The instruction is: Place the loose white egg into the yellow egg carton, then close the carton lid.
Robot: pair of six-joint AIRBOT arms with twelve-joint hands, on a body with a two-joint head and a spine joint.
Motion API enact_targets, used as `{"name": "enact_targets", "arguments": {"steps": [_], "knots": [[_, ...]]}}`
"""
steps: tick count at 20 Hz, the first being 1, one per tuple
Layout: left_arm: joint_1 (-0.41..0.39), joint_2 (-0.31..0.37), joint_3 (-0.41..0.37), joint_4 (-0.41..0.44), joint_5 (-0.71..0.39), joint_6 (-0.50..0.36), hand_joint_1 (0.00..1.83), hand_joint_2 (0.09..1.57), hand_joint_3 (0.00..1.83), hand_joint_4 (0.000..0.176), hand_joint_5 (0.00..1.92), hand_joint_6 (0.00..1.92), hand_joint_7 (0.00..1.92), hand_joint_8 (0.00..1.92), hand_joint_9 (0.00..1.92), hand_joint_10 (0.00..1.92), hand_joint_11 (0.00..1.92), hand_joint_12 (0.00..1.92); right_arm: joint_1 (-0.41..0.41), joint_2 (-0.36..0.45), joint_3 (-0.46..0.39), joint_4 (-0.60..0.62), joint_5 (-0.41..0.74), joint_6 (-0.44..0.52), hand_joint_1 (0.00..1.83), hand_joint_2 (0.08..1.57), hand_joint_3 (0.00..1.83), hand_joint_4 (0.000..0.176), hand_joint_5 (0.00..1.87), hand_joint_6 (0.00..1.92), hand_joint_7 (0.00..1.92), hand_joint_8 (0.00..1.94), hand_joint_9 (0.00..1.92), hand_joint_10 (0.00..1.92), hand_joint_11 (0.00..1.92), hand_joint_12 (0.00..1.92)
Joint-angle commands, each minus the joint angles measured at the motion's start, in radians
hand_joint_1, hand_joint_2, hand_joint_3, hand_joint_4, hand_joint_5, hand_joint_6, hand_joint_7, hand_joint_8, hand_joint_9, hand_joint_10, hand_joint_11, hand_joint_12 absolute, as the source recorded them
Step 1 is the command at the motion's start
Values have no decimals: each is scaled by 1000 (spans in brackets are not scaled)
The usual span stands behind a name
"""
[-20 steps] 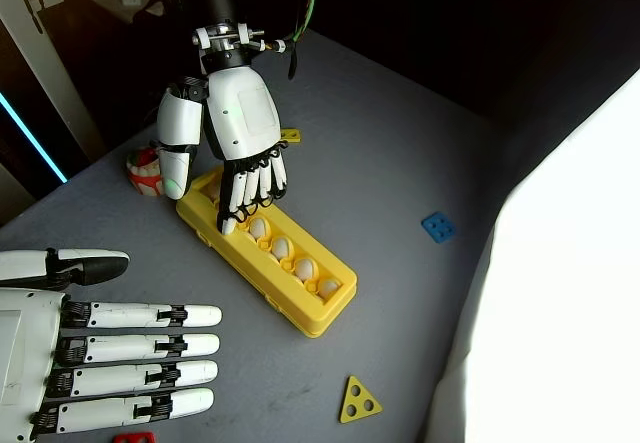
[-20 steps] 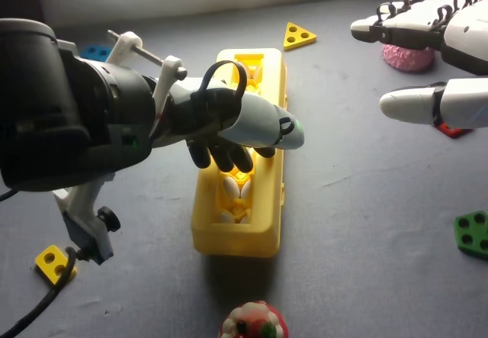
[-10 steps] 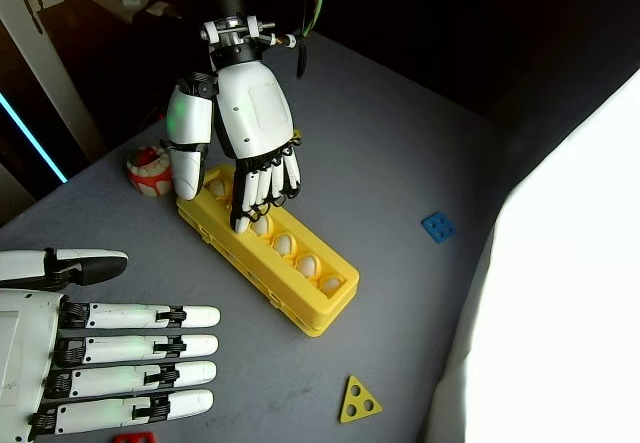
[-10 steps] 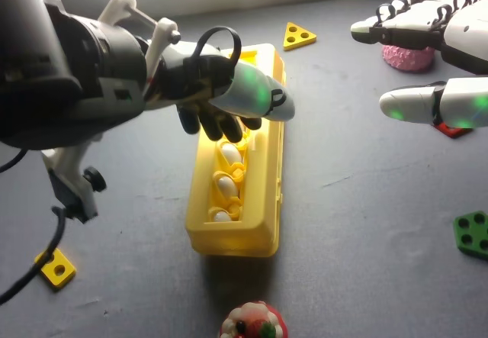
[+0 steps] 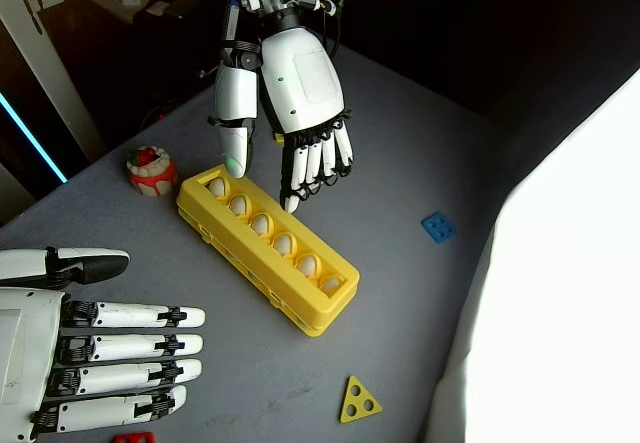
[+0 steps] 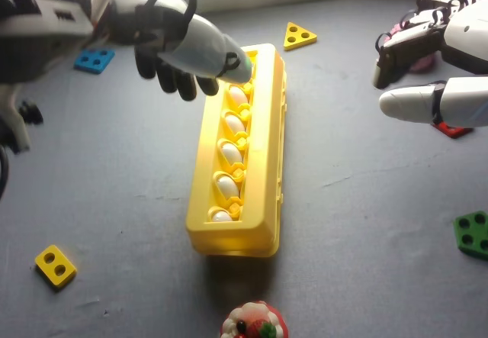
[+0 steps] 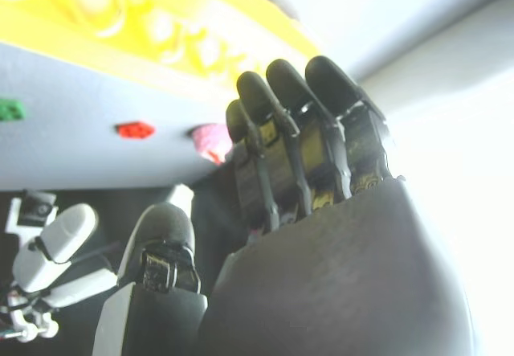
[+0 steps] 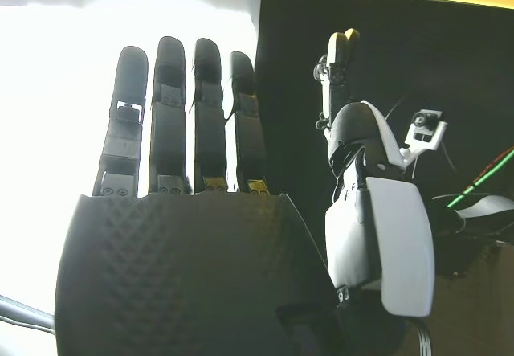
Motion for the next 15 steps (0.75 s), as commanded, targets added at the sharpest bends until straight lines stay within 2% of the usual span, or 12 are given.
{"name": "enact_targets", "arguments": {"steps": [1,3,4,5,6,7,8,9,10,13,15], "knots": [[-20,0,6,47,-63,19,33,1352,0,0,776,388,668,1052,532,1271,256,1694,2,5,-2,17,122,6,161,1251,2,0,797,1100,850,1101,649,1446,358,1905],[-41,0,13,54,-64,54,0,1358,0,0,742,951,703,1389,594,1546,384,1862,1,5,-2,17,122,6,128,1262,3,0,895,1266,1000,1242,815,1563,608,1920],[-53,0,16,57,-64,69,1,1360,1,0,722,1181,713,1489,615,1631,436,1909,1,5,-2,17,122,6,116,1271,5,0,914,1384,1042,1335,879,1639,701,1921],[-62,0,18,64,-65,75,0,1364,1,0,746,1336,757,1588,662,1729,507,1919,1,5,-2,17,123,6,124,1275,4,0,976,1424,1143,1427,1013,1765,859,1921],[-71,0,17,75,-65,78,0,1368,1,0,753,1404,811,1635,725,1804,589,1921,0,5,-2,17,123,6,97,1289,6,0,1062,1548,1222,1551,1147,1862,1018,1921],[-75,0,16,77,-65,85,0,1358,0,0,819,1411,917,1580,805,1793,650,1921,0,5,-2,17,123,6,68,1300,9,0,1160,1679,1308,1664,1279,1909,1200,1921],[-78,0,15,77,-66,93,0,1355,0,0,872,1428,994,1564,869,1791,703,1921,0,5,-3,16,123,5,52,1313,2,1,1217,1759,1342,1754,1348,1919,1301,1921],[-80,1,12,77,-68,106,0,1355,0,0,937,1459,1076,1584,958,1819,793,1921,0,5,-3,16,124,5,30,1321,1,141,1252,1827,1377,1851,1406,1921,1411,1921],[-80,1,10,77,-71,111,0,1355,0,0,979,1550,1147,1594,1045,1837,877,1921,0,5,-3,15,125,5,31,1327,3,169,1250,1840,1387,1883,1436,1921,1464,1921],[-80,6,9,77,-83,112,0,1349,0,0,1043,1701,1220,1674,1151,1884,1023,1921,-5,5,-3,-5,151,2,20,1338,5,176,1245,1877,1382,1938,1454,1921,1493,1921],[-78,8,8,77,-84,113,0,1349,0,0,1029,1729,1200,1683,1141,1900,1023,1921,-11,6,-6,-22,185,-21,17,1339,4,176,1245,1884,1381,1941,1454,1921,1493,1921]]}}
